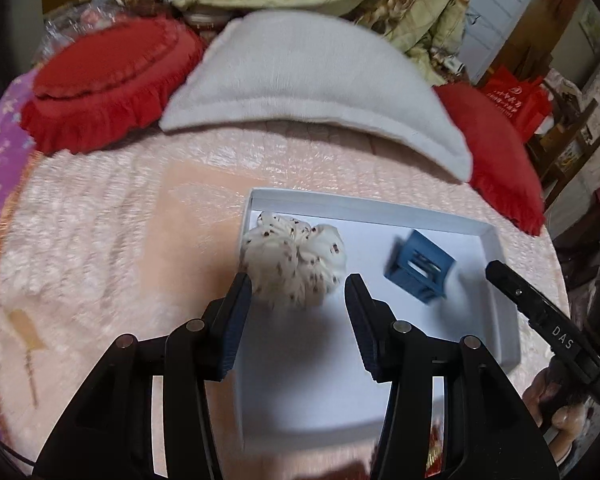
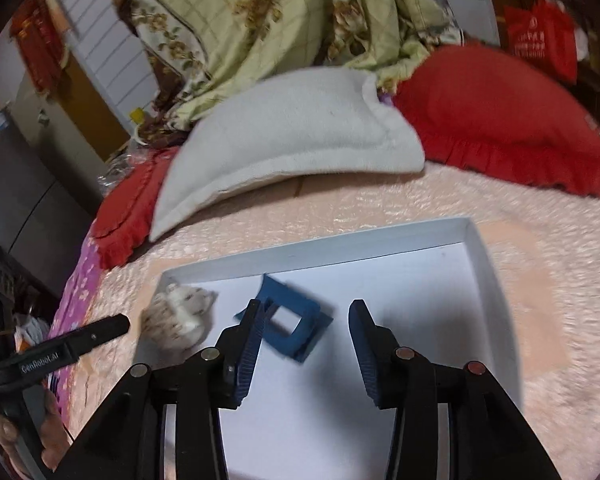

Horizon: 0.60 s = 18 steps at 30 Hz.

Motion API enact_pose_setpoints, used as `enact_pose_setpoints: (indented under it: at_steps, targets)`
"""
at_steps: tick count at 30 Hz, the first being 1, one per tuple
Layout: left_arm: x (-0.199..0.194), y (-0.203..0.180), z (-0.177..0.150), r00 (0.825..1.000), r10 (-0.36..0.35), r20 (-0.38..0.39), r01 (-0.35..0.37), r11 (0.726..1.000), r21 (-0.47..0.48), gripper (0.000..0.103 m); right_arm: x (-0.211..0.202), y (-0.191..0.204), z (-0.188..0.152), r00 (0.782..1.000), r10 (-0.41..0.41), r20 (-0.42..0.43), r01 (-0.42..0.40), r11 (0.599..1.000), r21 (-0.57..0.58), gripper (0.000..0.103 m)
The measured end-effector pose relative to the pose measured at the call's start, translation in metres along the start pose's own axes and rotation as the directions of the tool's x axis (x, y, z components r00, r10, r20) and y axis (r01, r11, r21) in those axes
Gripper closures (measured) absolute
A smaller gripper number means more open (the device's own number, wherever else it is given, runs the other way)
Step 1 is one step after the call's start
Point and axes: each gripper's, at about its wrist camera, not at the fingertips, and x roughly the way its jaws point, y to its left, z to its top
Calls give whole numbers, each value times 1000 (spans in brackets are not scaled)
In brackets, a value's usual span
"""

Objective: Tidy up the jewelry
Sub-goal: 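Carry both items over the white tray and open both tools to drop them, then grasp the red polka-dot scrunchie with the left tool while the right tool grasps the silver braided bangle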

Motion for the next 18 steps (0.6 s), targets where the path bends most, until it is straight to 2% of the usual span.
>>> enact_pose_setpoints:
  at_steps: [5,11,14,18]
  targets:
    - [-60,-7,-36,997,39,70,-42,998,40,55,-55,10,-29,1000,9,7,-8,998,-69,61]
    - [-115,-2,-111,986,100,131,-107,993,48,52,-105,6,-96,999,5,-36,-10,993,-117,61]
    - [-115,6,-143,989,100,111,-104,994,31,49,-118,-6,-136,998,-21,-52,15,994,-111,61]
    - [-92,11,-182,992,118,35,-119,993,27,49,-120,-25,-179,995,-22,-96,16,998,-58,61]
